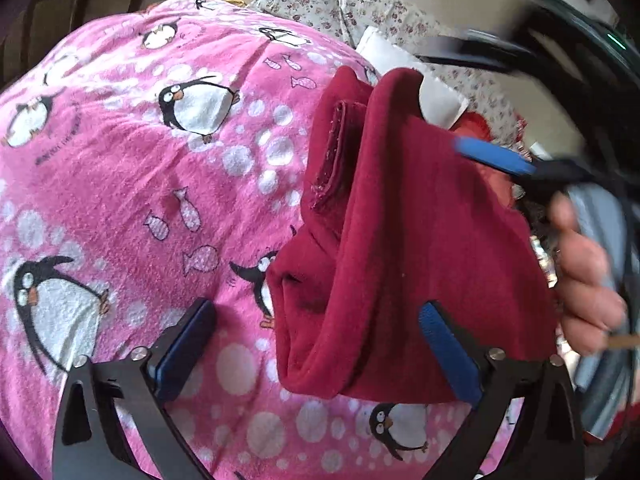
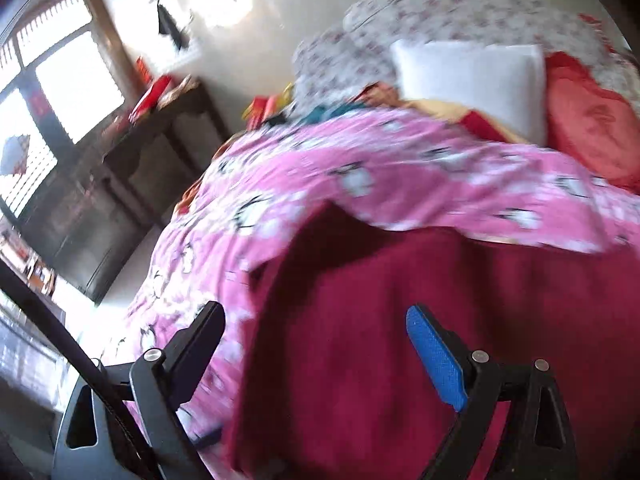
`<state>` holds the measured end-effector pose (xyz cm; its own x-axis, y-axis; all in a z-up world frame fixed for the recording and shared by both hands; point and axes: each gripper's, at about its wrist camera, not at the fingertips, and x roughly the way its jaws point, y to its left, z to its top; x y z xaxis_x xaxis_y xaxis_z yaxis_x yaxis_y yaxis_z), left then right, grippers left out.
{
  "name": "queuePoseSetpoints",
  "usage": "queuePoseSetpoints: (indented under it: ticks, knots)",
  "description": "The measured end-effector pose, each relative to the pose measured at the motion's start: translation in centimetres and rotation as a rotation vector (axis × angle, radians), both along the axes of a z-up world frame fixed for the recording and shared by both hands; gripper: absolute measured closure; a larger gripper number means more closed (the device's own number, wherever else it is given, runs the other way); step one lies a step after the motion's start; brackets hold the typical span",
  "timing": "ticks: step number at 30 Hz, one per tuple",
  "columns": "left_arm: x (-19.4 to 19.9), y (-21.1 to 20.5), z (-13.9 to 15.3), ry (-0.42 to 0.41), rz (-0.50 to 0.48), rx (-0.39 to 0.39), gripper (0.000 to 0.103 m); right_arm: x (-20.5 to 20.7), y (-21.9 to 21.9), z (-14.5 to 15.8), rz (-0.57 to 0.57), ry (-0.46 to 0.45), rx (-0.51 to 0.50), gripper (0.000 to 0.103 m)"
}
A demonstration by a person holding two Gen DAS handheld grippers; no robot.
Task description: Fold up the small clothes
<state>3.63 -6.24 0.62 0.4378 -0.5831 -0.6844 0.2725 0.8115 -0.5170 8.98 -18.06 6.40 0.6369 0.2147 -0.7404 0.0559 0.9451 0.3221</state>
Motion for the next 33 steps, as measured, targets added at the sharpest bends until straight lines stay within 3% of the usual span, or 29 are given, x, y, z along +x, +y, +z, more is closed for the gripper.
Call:
queuePoseSetpoints:
  ticks: [3, 8, 9, 10, 11, 12, 13, 14, 15, 16, 19, 22, 27, 31, 33]
  knots:
    - [0.0, 1.5, -0.3, 0.022, 0.008, -0.060, 0.000, 2.4, 2.9, -1.9, 0.034, 0.084, -0.094, 0.008]
    - [0.3, 3.1, -0.8, 0.052, 0.018, -0.111, 0.000, 3.9, 5.3, -3.4, 0.054, 0.130, -0.293, 0.007]
    - [0.1, 3.2, -0.8, 0.045, 0.018, -0.103, 0.000, 4.0, 5.7, -3.6, 0.071, 0.136, -0.328, 0.015]
    - [0.0, 3.1, -0.7, 0.036, 0.017, -0.096, 0.001, 4.1, 5.7, -3.8, 0.067, 0.137, -0.384, 0.031]
    - [-0.2, 3.0, -0.6, 0.022, 0.011, -0.082, 0.002, 4.1, 5.6, -4.0, 0.076, 0.131, -0.414, 0.033]
    - [-0.3, 2.9, -0.4, 0.010, 0.007, -0.072, 0.018, 3.7, 5.2, -4.0, 0.086, 0.115, -0.401, 0.039]
    - [-0.4, 2.9, -0.3, 0.003, 0.009, -0.069, 0.036, 3.2, 4.7, -3.7, 0.083, 0.101, -0.394, 0.052]
    - [-0.3, 3.1, -0.4, 0.020, -0.023, -0.097, 0.071, 2.6, 4.3, -3.2, 0.084, 0.085, -0.383, 0.060]
    - [-0.2, 3.1, -0.5, 0.052, -0.055, -0.134, 0.076, 1.8, 3.6, -2.4, 0.090, 0.061, -0.349, 0.072]
    - [-0.3, 3.2, -0.4, 0.056, -0.056, -0.147, 0.077, 1.1, 2.8, -1.6, 0.094, 0.045, -0.309, 0.078]
    - [-2.0, 3.2, 2.0, -0.030, -0.092, -0.123, 0.082, -1.9, 0.4, 1.5, 0.105, -0.023, -0.255, 0.082]
    - [-5.5, 1.2, 6.1, -0.162, -0.175, -0.081, 0.082, -5.1, -2.0, 4.5, 0.091, -0.085, -0.274, 0.083]
    - [-9.9, -5.8, 10.6, -0.261, -0.346, -0.043, 0.084, -9.4, -7.0, 7.6, 0.026, -0.126, -0.352, 0.085]
    - [-11.8, -12.7, 10.7, -0.268, -0.470, 0.005, 0.084, -11.7, -12.3, 7.2, -0.062, -0.099, -0.422, 0.089]
    - [-12.8, -16.1, 9.3, -0.240, -0.524, 0.040, 0.084, -12.6, -15.0, 6.3, -0.108, -0.071, -0.446, 0.092]
